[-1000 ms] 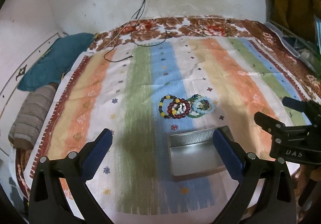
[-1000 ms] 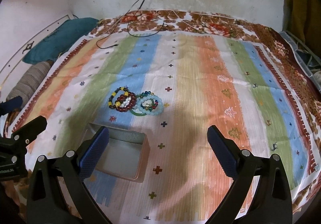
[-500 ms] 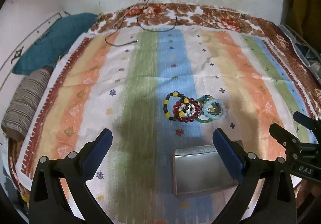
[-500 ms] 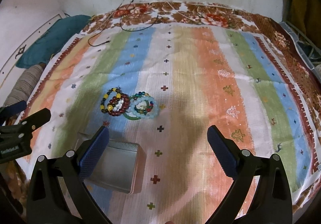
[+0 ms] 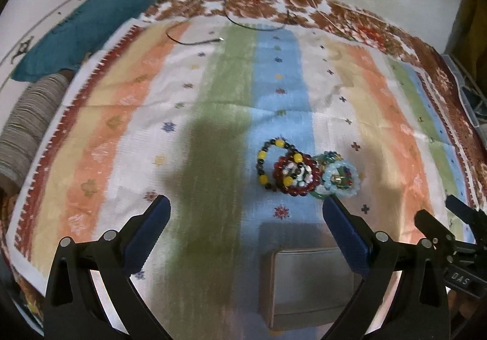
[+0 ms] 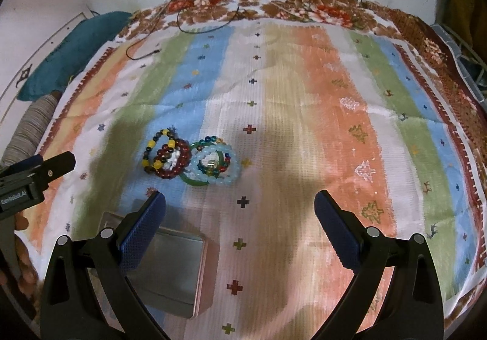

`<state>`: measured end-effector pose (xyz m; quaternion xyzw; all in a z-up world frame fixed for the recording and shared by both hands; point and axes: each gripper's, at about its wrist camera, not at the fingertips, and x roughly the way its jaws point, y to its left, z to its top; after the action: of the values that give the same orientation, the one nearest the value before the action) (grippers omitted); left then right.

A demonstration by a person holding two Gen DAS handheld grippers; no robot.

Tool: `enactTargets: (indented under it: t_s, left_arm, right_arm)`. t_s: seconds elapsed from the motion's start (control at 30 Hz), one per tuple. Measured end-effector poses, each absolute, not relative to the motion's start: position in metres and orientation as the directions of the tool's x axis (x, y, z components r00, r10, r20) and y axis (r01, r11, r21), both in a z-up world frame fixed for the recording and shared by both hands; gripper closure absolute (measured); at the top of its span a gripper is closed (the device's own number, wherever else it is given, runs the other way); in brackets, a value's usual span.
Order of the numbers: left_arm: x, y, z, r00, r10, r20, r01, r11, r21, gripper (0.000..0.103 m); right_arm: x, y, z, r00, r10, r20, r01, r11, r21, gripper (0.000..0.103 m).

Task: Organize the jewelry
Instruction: 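Move both open tools toward the pile of bracelets beside the tin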

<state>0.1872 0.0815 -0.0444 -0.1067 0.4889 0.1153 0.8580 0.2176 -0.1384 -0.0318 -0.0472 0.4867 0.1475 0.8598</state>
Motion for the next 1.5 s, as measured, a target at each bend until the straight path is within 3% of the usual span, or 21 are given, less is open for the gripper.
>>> enactTargets:
  t_s: [0.53, 1.07, 1.17, 1.37, 1.5]
  left_arm:
    - [0.224, 0.079, -0.081, 0.439, 0.151, -0.885, -0.25, 0.967, 0.041, 0.006]
    - [0.25, 0.099, -0.115, 0.406, 0.042, -0.913, -0.281, 0.956, -0.081, 0.006]
    - [0.255, 0.1, -0.122, 0.395, 0.038, -0.918, -0.275, 0.958, -0.079, 0.006]
    - [0.266, 0.099, -0.135, 0.375, 0.053, -0.925, -0.242, 0.969, -0.043, 0.007]
    - [0.272, 0.097, -0.142, 0.366, 0.054, -0.929, -0.221, 0.975, -0.03, 0.01]
  right_arm:
    - [0.246, -0.128, -0.054, 0.435, 0.207, -0.876, -0.312, 0.948, 0.069, 0.004]
    - [0.27, -0.117, -0.077, 0.38, 0.2, -0.903, -0.299, 0.951, 0.085, 0.005]
    - [0.277, -0.117, -0.085, 0.37, 0.186, -0.91, -0.287, 0.955, 0.078, 0.013]
    - [0.289, -0.119, -0.099, 0.344, 0.169, -0.924, -0.276, 0.958, 0.073, 0.014]
    - [0.296, -0.118, -0.107, 0.329, 0.159, -0.931, -0.268, 0.961, 0.069, 0.024]
